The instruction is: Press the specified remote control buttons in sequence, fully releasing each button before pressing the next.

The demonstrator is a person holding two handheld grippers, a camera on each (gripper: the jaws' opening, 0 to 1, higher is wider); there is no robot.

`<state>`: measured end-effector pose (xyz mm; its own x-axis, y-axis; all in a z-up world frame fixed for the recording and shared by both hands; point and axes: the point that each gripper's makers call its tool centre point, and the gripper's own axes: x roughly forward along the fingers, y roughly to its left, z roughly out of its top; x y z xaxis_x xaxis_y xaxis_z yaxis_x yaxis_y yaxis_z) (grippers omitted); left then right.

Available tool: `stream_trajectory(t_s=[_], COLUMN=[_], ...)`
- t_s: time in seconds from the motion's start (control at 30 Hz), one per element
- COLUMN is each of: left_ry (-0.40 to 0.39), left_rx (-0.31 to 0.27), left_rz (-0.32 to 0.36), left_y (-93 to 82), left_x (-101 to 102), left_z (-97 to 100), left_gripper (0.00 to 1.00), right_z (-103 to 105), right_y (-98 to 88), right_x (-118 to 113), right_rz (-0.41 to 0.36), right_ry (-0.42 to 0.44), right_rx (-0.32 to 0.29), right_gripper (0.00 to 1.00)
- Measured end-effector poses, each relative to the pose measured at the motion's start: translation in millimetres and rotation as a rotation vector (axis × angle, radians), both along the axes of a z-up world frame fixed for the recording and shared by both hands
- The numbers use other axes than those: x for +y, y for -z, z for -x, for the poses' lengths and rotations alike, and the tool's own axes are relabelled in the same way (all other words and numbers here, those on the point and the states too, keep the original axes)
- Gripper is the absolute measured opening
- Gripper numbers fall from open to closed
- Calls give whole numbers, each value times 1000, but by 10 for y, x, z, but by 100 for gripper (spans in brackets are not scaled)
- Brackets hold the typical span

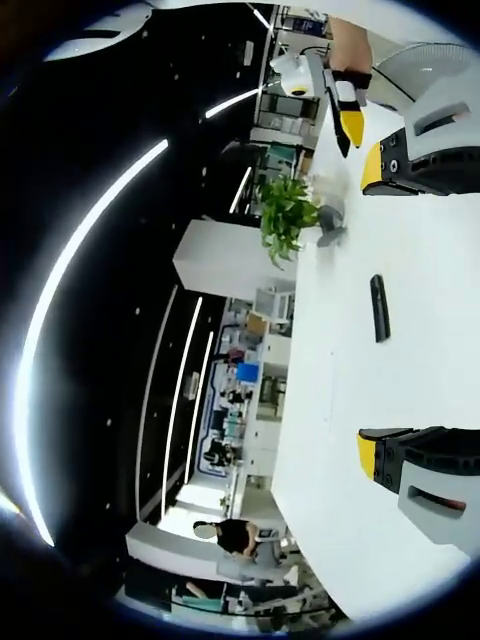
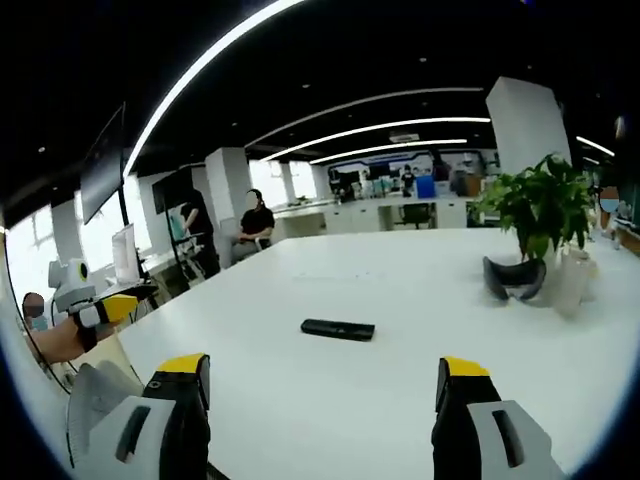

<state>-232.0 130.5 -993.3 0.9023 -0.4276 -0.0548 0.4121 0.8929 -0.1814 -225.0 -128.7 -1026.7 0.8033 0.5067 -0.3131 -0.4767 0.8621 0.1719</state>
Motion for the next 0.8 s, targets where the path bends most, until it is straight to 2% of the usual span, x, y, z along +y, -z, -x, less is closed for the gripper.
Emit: stream_trajectory(t_s=[0.17, 0.33, 0.47, 0.8], left_ry=[24, 75, 89, 96], left_rx=[3, 38, 38, 52], left_rz=[0, -6, -13, -12], left_y=[4, 92, 105, 144], left_x=[-47, -119, -126, -111], left_z=[-38, -90, -100, -74], left_gripper=[100, 100, 100, 100], right_z=[9, 11, 2, 38], right_y=[-80, -171, -206, -152], right_x=[-41, -121, -100, -57], right_rz=[9, 14, -3, 45], right_ry=[16, 69, 77, 62], right_rx=[-24, -71, -74, -64], right_gripper=[92, 90, 90, 90])
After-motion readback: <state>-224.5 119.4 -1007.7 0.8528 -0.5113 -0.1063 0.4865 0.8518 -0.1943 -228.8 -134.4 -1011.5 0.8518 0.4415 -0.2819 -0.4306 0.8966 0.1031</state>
